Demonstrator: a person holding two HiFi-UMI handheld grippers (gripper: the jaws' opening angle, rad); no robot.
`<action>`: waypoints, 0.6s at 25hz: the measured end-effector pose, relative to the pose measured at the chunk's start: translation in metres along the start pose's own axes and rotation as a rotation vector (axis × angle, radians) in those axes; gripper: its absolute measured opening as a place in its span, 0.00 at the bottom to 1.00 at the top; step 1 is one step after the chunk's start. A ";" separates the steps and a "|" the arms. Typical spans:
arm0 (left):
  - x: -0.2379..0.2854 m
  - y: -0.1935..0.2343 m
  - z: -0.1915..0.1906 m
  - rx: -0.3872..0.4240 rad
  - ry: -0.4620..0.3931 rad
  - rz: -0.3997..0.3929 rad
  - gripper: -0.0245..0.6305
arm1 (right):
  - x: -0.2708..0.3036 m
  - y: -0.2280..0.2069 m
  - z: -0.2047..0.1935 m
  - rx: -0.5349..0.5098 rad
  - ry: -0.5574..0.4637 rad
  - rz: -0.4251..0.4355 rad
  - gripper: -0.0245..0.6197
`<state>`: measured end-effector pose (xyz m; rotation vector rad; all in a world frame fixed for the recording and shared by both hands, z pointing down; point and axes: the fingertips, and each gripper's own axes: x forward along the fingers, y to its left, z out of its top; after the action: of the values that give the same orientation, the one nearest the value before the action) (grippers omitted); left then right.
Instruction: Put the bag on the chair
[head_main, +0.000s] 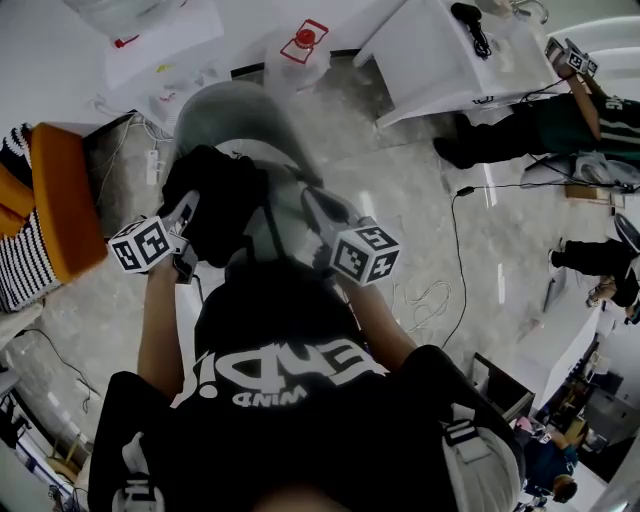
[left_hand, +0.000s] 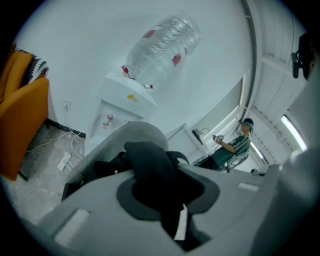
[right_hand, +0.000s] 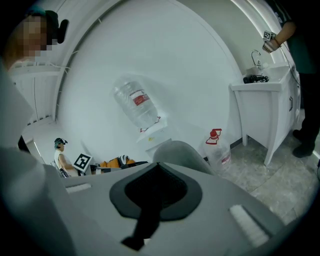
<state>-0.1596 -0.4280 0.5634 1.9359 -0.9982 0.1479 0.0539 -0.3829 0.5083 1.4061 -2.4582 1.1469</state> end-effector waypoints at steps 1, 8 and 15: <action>0.001 0.003 -0.001 0.003 0.002 0.003 0.15 | 0.002 -0.001 -0.001 0.001 0.004 0.001 0.04; 0.009 0.021 -0.015 -0.011 0.018 0.034 0.17 | 0.010 -0.002 -0.005 0.000 0.031 0.015 0.04; 0.005 0.019 -0.026 -0.008 0.029 0.048 0.20 | 0.013 -0.001 -0.005 -0.002 0.032 0.031 0.04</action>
<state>-0.1628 -0.4153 0.5934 1.8983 -1.0247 0.1990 0.0458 -0.3891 0.5176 1.3436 -2.4667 1.1639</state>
